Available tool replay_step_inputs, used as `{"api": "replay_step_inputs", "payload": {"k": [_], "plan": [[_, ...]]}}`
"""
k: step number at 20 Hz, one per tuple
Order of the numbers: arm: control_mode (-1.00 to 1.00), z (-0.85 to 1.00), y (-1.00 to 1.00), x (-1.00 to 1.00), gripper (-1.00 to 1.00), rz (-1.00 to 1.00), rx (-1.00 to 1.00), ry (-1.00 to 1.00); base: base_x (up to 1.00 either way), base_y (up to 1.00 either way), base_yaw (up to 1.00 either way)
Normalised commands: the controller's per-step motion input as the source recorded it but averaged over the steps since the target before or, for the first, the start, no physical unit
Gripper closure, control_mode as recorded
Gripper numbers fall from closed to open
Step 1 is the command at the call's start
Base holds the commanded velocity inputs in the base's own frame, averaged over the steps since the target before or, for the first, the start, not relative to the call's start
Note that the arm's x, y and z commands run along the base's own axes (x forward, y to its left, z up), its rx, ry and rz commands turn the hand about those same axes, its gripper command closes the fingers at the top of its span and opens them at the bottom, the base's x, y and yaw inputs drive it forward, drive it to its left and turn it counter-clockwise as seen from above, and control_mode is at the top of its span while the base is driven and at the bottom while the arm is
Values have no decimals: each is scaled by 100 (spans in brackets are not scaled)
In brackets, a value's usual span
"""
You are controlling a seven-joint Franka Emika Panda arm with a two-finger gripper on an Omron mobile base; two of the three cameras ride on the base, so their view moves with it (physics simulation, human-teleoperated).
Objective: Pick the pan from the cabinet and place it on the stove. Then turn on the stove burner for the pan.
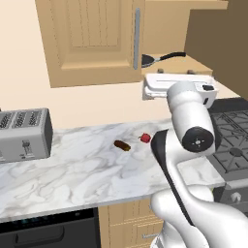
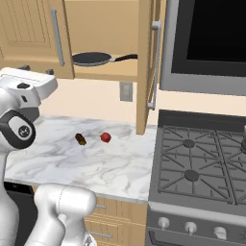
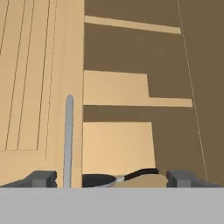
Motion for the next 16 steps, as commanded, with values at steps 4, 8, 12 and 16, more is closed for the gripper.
{"api": "replay_step_inputs", "payload": {"k": [4,8,12,16], "plan": [[-100,0,7,6,-100,3,1,-1,0,0,0],[-100,-2,12,20,-100,0,0,0,0,0,0],[-100,0,17,43,-100,0,-1,3,0,0,0],[-100,0,9,48,-100,1,-8,11,0,0,0]]}}
